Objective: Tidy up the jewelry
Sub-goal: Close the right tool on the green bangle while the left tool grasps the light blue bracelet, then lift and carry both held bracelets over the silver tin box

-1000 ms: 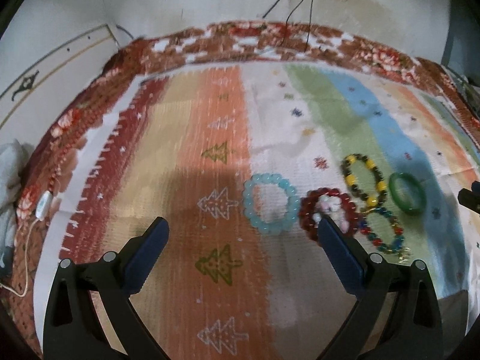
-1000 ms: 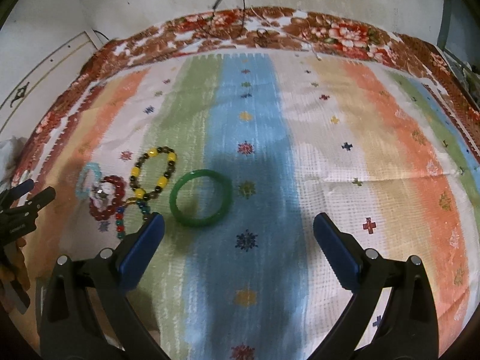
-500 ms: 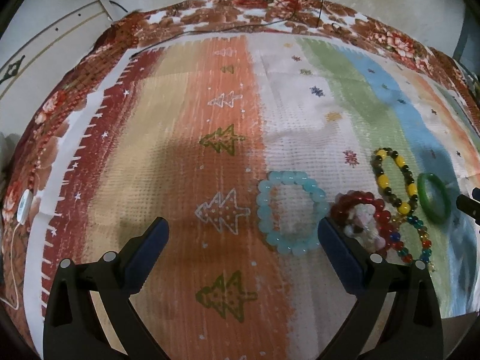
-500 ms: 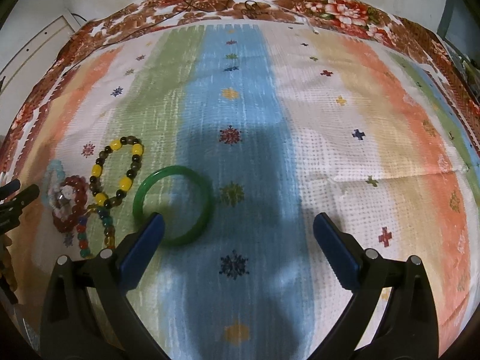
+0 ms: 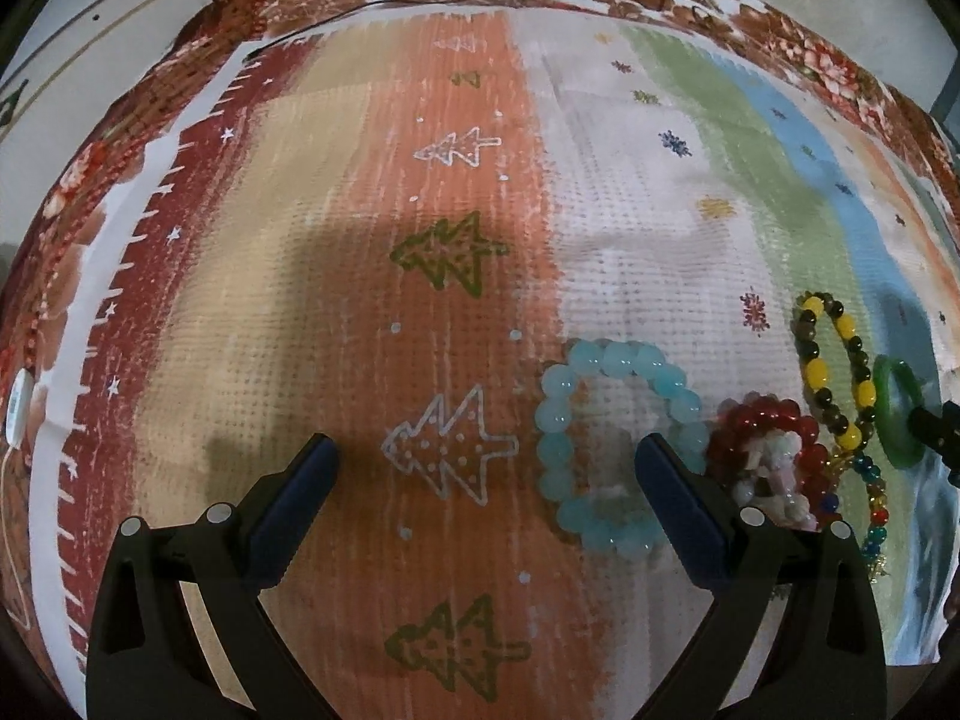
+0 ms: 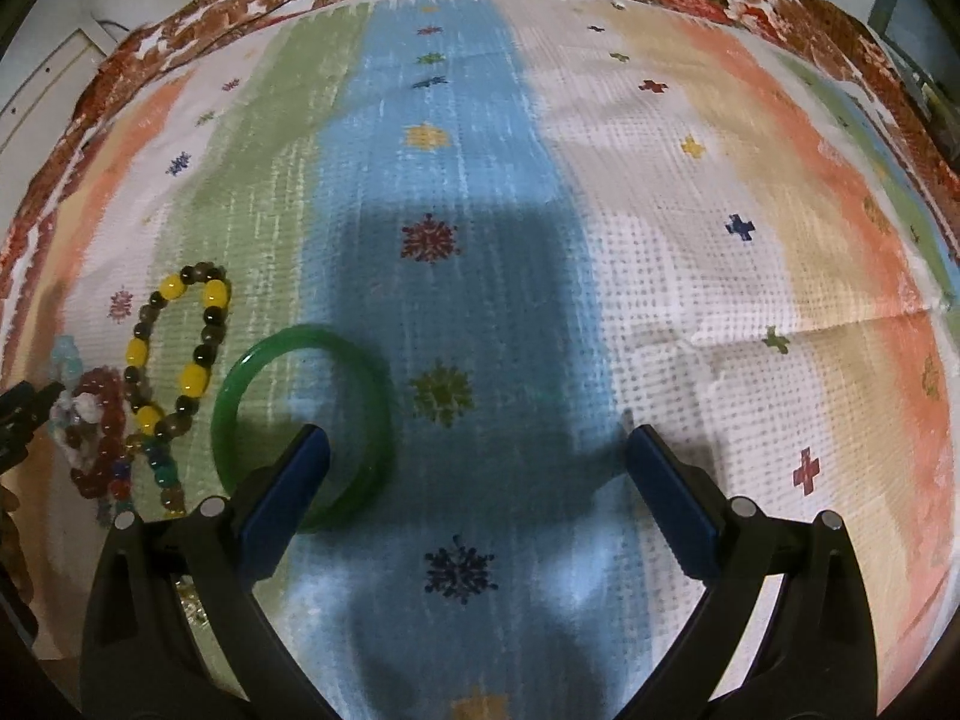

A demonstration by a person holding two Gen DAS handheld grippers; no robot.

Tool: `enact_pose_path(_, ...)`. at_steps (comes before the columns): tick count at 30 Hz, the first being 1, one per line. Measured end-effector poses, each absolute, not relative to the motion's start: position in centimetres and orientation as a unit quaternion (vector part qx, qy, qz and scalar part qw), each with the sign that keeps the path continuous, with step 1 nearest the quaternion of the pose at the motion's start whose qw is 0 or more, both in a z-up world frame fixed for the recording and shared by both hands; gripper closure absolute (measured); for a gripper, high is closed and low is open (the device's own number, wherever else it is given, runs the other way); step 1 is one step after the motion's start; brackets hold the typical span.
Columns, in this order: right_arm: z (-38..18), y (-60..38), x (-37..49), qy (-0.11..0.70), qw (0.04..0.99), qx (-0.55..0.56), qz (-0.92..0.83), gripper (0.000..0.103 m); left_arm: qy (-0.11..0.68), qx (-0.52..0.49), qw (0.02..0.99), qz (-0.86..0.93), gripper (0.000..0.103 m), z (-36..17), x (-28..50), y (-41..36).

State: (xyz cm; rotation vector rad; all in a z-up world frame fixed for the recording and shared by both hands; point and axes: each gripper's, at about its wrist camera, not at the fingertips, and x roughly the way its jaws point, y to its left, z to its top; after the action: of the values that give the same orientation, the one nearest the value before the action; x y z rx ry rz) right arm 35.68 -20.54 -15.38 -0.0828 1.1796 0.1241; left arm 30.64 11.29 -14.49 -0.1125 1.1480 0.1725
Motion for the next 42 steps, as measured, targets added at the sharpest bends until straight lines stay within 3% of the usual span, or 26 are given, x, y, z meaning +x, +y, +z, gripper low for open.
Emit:
enact_pose_path(7, -15.8, -19.9, 36.2, 0.558, 0.826, -0.058, 0.049, 0.007, 0.553, -0.041, 0.828, 0.079, 0.006, -14.7, 31.1, 11.2)
enact_pose_path(9, -15.7, -19.7, 36.2, 0.556, 0.827, -0.064, 0.054, 0.012, 0.552, -0.04, 0.829, 0.075, 0.009, -14.7, 31.0, 11.2)
enact_pose_path(11, -15.5, -19.7, 36.1, 0.554, 0.828, -0.071, 0.057, 0.026, 0.552, -0.037, 0.83, 0.067, 0.019, -14.5, 31.0, 10.9)
enact_pose_path(12, -15.2, -19.7, 36.1, 0.551, 0.829, -0.077, 0.058, 0.032, 0.552, -0.036, 0.831, 0.06, 0.03, -14.4, 31.0, 10.7)
enact_pose_path(14, -15.0, -19.8, 36.0, 0.55, 0.829, -0.083, 0.058, 0.054, 0.551, -0.039, 0.832, 0.046, 0.056, -13.9, 31.0, 10.3)
enact_pose_path(15, -14.8, -20.0, 36.0, 0.548, 0.83, -0.087, 0.056, 0.059, 0.552, -0.043, 0.832, 0.041, 0.083, -13.8, 31.0, 10.2)
enact_pose_path(16, -14.7, -20.2, 36.0, 0.546, 0.831, -0.089, 0.054, 0.073, 0.554, -0.05, 0.83, 0.036, 0.092, -13.7, 31.0, 10.2)
enact_pose_path(17, -14.6, -20.4, 36.0, 0.544, 0.833, -0.087, 0.054, 0.087, 0.558, -0.058, 0.827, 0.029, 0.092, -13.7, 31.1, 10.4)
enact_pose_path(18, -14.4, -20.7, 36.0, 0.545, 0.833, -0.082, 0.057, 0.094, 0.558, -0.058, 0.827, 0.024, 0.092, -13.7, 31.0, 10.4)
enact_pose_path(42, -8.2, -19.4, 30.7, 0.509, 0.849, -0.051, 0.132, 0.093, 0.496, -0.081, 0.865, -0.008, 0.092, -6.3, 26.9, 9.2)
